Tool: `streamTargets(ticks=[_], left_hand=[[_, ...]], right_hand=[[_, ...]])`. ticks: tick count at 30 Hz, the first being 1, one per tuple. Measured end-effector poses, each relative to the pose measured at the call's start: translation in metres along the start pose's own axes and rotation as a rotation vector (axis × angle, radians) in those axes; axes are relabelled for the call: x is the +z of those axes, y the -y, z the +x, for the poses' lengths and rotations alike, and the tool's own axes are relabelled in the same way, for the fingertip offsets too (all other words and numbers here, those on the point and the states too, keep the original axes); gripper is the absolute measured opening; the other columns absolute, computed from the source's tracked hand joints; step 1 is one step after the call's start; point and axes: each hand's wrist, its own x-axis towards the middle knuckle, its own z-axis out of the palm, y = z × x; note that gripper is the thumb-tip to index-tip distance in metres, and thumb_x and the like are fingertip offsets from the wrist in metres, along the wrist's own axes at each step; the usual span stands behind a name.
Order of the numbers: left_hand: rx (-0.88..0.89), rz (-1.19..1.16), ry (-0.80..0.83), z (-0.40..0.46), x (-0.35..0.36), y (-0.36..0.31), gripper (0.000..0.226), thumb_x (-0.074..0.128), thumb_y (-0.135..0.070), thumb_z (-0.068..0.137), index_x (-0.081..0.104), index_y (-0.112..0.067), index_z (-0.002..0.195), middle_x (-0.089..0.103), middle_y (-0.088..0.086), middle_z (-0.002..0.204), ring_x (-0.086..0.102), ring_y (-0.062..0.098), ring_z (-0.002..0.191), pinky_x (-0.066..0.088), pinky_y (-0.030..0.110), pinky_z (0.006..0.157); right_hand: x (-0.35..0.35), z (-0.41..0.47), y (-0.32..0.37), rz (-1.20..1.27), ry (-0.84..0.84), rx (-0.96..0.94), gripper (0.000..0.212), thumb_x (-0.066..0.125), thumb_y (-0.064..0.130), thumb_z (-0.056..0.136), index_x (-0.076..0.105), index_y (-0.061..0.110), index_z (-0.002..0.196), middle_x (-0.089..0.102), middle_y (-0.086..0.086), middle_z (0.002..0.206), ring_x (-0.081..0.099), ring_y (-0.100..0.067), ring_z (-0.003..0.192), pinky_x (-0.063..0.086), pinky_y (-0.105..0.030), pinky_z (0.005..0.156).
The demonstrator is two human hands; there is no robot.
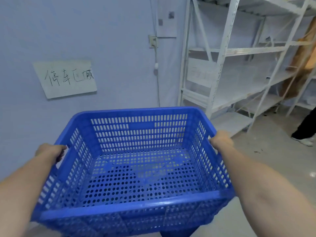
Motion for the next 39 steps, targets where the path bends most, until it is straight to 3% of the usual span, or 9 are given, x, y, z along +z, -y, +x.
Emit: streamTargets(ticks=[3, 7, 11, 17, 20, 25, 30, 34, 39], left_hand=[[-0.024, -0.039, -0.058, 0.033, -0.034, 0.013, 0.029, 0.067, -0.007, 0.083, 0.051, 0.0, 0.06, 0.046, 0.004, 0.026, 0.044, 0.023, 0.032, 0.039, 0.023, 0.046], [-0.051, -0.067, -0.119, 0.066, -0.063, 0.033, 0.03, 0.067, -0.009, 0.083, 0.051, 0.001, 0.061, 0.049, 0.018, 0.055, 0.041, 0.026, 0.046, 0.04, 0.025, 0.045], [-0.116, -0.073, -0.16, 0.099, -0.079, 0.054, 0.03, 0.07, -0.013, 0.08, 0.054, 0.001, 0.059, 0.052, 0.017, 0.057, 0.045, 0.024, 0.048, 0.041, 0.035, 0.062], [-0.211, -0.116, -0.213, 0.152, -0.073, 0.081, 0.026, 0.069, -0.009, 0.077, 0.055, 0.001, 0.057, 0.054, 0.018, 0.058, 0.047, 0.025, 0.052, 0.042, 0.038, 0.065], [-0.259, -0.124, -0.251, 0.172, -0.065, 0.086, 0.026, 0.069, -0.009, 0.075, 0.056, 0.001, 0.055, 0.055, 0.02, 0.057, 0.049, 0.026, 0.052, 0.043, 0.037, 0.064], [-0.324, -0.146, -0.291, 0.212, -0.054, 0.102, 0.031, 0.065, -0.008, 0.081, 0.053, 0.001, 0.055, 0.05, 0.014, 0.041, 0.045, 0.025, 0.049, 0.039, 0.036, 0.06], [-0.408, -0.161, -0.309, 0.231, -0.047, 0.12, 0.032, 0.062, -0.009, 0.088, 0.05, -0.001, 0.06, 0.048, 0.017, 0.058, 0.046, 0.023, 0.043, 0.035, 0.018, 0.033], [-0.461, -0.119, -0.259, 0.249, -0.044, 0.135, 0.029, 0.06, -0.008, 0.089, 0.048, 0.0, 0.064, 0.048, 0.015, 0.061, 0.043, 0.025, 0.049, 0.035, 0.015, 0.028], [-0.53, -0.13, -0.205, 0.29, -0.046, 0.163, 0.028, 0.062, -0.015, 0.09, 0.048, -0.003, 0.069, 0.049, 0.014, 0.065, 0.043, 0.025, 0.049, 0.039, 0.022, 0.036]], right_hand=[[0.039, 0.002, 0.047, 0.007, 0.018, -0.053, 0.033, 0.056, 0.027, 0.088, 0.062, 0.006, 0.113, 0.065, -0.018, 0.113, 0.063, -0.036, 0.104, 0.05, -0.043, 0.09], [0.081, 0.003, 0.098, 0.008, 0.063, -0.117, 0.039, 0.058, 0.032, 0.088, 0.062, 0.002, 0.113, 0.065, -0.022, 0.111, 0.064, -0.038, 0.102, 0.05, -0.04, 0.08], [0.115, 0.017, 0.138, -0.052, 0.104, -0.142, 0.035, 0.062, 0.029, 0.084, 0.064, 0.004, 0.109, 0.067, -0.02, 0.098, 0.065, -0.035, 0.09, 0.046, -0.032, 0.069], [0.166, 0.055, 0.199, -0.134, 0.195, -0.179, 0.022, 0.057, 0.013, 0.084, 0.061, 0.001, 0.103, 0.061, -0.016, 0.081, 0.059, -0.029, 0.07, 0.044, -0.029, 0.058], [0.197, 0.083, 0.231, -0.17, 0.249, -0.206, 0.025, 0.056, 0.014, 0.086, 0.06, -0.001, 0.105, 0.062, -0.017, 0.091, 0.061, -0.032, 0.08, 0.048, -0.033, 0.064], [0.253, 0.122, 0.28, -0.204, 0.337, -0.267, 0.032, 0.057, 0.017, 0.085, 0.06, -0.001, 0.112, 0.066, -0.022, 0.106, 0.065, -0.035, 0.096, 0.048, -0.034, 0.07], [0.296, 0.143, 0.32, -0.216, 0.38, -0.297, 0.035, 0.058, 0.017, 0.085, 0.062, -0.002, 0.114, 0.068, -0.023, 0.108, 0.066, -0.036, 0.099, 0.051, -0.038, 0.08], [0.329, 0.148, 0.346, -0.229, 0.42, -0.305, 0.032, 0.057, 0.017, 0.085, 0.06, -0.002, 0.111, 0.067, -0.023, 0.107, 0.065, -0.037, 0.098, 0.051, -0.037, 0.078], [0.375, 0.146, 0.371, -0.278, 0.457, -0.261, 0.033, 0.054, 0.02, 0.083, 0.063, -0.001, 0.108, 0.069, -0.021, 0.102, 0.067, -0.036, 0.094, 0.052, -0.037, 0.08]])
